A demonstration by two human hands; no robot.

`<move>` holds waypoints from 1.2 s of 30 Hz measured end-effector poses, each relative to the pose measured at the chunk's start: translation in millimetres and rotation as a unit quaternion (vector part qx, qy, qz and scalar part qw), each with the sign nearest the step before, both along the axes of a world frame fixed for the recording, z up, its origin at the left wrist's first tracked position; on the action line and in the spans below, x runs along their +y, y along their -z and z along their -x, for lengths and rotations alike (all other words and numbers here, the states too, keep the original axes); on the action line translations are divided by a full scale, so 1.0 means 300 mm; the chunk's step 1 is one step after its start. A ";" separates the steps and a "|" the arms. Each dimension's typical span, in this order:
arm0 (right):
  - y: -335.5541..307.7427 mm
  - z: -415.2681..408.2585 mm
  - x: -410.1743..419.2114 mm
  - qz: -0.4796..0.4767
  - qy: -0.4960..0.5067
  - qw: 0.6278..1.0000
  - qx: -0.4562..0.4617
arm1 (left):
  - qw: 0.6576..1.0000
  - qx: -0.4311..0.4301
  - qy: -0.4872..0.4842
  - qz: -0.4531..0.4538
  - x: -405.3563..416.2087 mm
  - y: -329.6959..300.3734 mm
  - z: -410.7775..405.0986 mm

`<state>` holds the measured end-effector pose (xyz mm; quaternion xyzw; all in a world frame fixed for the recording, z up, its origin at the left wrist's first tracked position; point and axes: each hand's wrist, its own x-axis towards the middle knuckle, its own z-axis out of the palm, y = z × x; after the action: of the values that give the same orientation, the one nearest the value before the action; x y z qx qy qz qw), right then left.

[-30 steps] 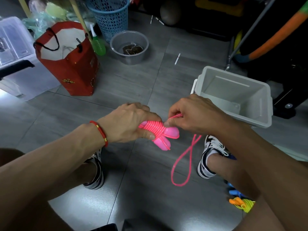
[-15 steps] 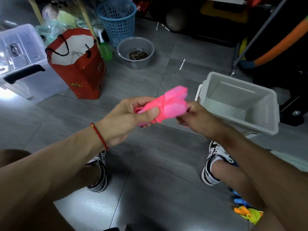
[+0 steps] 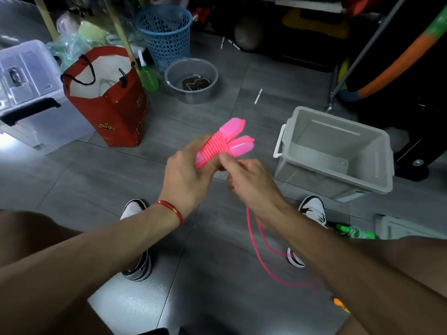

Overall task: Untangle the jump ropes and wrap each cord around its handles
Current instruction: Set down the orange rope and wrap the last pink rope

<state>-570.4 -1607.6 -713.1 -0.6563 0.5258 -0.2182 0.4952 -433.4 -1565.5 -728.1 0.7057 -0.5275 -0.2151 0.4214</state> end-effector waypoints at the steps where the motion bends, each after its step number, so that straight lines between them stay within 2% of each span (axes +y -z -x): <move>1: 0.003 -0.001 0.003 0.000 0.043 0.999 -0.020 | 0.999 -0.025 0.014 0.016 0.003 0.002 0.019; 4: 0.005 0.012 -0.007 0.024 0.126 0.989 -0.073 | 0.997 -0.037 0.064 0.029 0.001 0.003 0.043; 6: 0.004 0.027 -0.025 0.055 0.113 0.988 -0.092 | 0.995 0.027 0.094 0.031 0.003 -0.017 0.035; 8: 0.003 0.046 -0.048 0.079 0.090 0.987 -0.105 | 0.981 0.133 0.137 0.020 0.006 -0.047 0.011; 9: 0.007 0.055 -0.059 0.089 0.078 0.987 -0.107 | 0.966 0.207 0.158 0.008 0.003 -0.058 -0.009; 11: 0.002 0.069 -0.073 0.107 0.038 0.987 -0.112 | 0.911 0.372 0.177 -0.035 -0.004 -0.075 -0.047; 12: -0.002 0.075 -0.076 0.114 0.008 0.987 -0.116 | 0.885 0.423 0.183 -0.067 -0.007 -0.080 -0.064; 14: 0.001 0.087 -0.086 0.120 -0.051 0.984 -0.122 | 0.853 0.456 0.206 -0.145 -0.008 -0.095 -0.087; 16: 0.012 0.096 -0.097 0.122 -0.088 0.982 -0.110 | 0.847 0.432 0.237 -0.201 -0.008 -0.104 -0.096; 18: 0.032 0.102 -0.108 0.125 -0.088 0.985 -0.079 | 0.879 0.346 0.259 -0.200 -0.012 -0.108 -0.094; 21: 0.055 0.094 -0.099 0.125 -0.040 0.991 0.004 | 0.935 0.218 0.230 -0.157 -0.027 -0.097 -0.082; 23: 0.054 0.071 -0.087 0.103 -0.022 0.993 0.047 | 0.965 0.089 0.207 -0.134 -0.041 -0.079 -0.069; 25: 0.037 0.044 -0.080 0.080 -0.032 0.993 0.079 | 0.976 -0.055 0.162 -0.132 -0.051 -0.056 -0.062; 28: -0.010 0.028 -0.072 0.034 -0.012 0.998 0.051 | 0.976 -0.153 0.095 -0.121 -0.053 -0.038 -0.043; 31: -0.022 0.032 -0.065 0.061 0.007 0.998 0.027 | 0.973 -0.200 0.047 -0.109 -0.047 -0.040 -0.009; 33: -0.021 0.038 -0.073 0.101 0.001 0.995 0.016 | 0.974 -0.188 0.060 -0.107 -0.044 -0.046 -0.009; 35: -0.026 0.047 -0.085 0.124 -0.034 0.992 -0.018 | 0.983 -0.091 0.106 -0.121 -0.050 -0.055 -0.034; 36: -0.035 0.054 -0.091 0.127 -0.056 0.990 -0.040 | 0.982 0.006 0.133 -0.137 -0.053 -0.067 -0.054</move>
<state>-586.5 -1635.0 -702.7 -0.7330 0.4360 -0.2809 0.4401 -417.3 -1581.4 -708.1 0.6792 -0.5794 -0.3437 0.2914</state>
